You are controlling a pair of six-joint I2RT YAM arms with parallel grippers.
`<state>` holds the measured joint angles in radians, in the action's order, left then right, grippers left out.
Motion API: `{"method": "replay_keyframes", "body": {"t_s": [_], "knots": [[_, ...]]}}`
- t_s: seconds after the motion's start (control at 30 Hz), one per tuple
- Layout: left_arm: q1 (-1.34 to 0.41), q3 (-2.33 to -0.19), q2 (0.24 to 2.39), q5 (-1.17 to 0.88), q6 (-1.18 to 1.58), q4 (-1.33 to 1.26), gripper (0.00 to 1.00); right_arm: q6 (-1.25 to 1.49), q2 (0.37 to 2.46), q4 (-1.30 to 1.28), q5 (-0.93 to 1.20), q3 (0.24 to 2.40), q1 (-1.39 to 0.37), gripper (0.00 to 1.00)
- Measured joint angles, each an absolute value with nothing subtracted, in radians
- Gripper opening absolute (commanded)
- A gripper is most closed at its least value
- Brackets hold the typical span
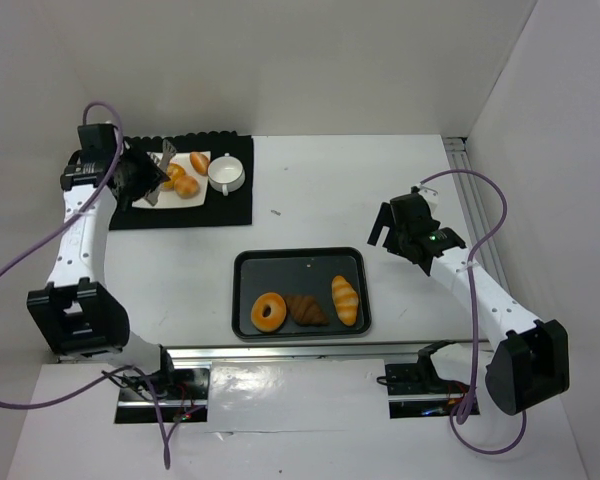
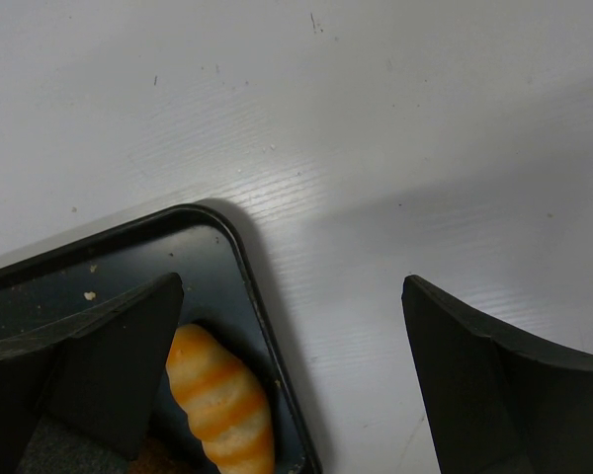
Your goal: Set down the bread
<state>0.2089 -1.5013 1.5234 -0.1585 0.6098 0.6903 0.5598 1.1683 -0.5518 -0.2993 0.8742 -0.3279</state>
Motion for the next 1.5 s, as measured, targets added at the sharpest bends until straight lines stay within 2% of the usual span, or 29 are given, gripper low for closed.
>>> {"method": "replay_keyframes", "body": {"t_s": [0.27, 0.53, 0.77, 0.97, 1.27, 1.5], "knots": [[-0.013, -1.527, 1.394, -0.106, 0.523, 0.685, 0.55, 0.560, 1.168, -0.552, -0.299, 0.874, -0.328, 0.99], [-0.257, -1.533, 1.441, 0.000, 0.464, 0.677, 0.54, 0.560, 1.168, -0.553, -0.300, 0.874, -0.328, 0.99], [-0.366, -1.654, 1.654, 0.065, 0.447, 0.666, 0.54, 0.560, 1.168, -0.554, -0.305, 0.874, -0.328, 0.99], [-0.419, -1.851, 1.870, 0.139, 0.446, 0.651, 0.54, 0.560, 1.168, -0.556, -0.317, 0.874, -0.328, 0.99], [-0.447, -2.201, 2.209, 0.182, 0.424, 0.640, 0.57, 0.560, 1.168, -0.555, -0.323, 0.874, -0.328, 0.99], [-0.447, -2.315, 2.392, 0.206, 0.396, 0.637, 0.58, 0.560, 1.171, -0.555, -0.322, 0.874, -0.327, 0.99]]}}
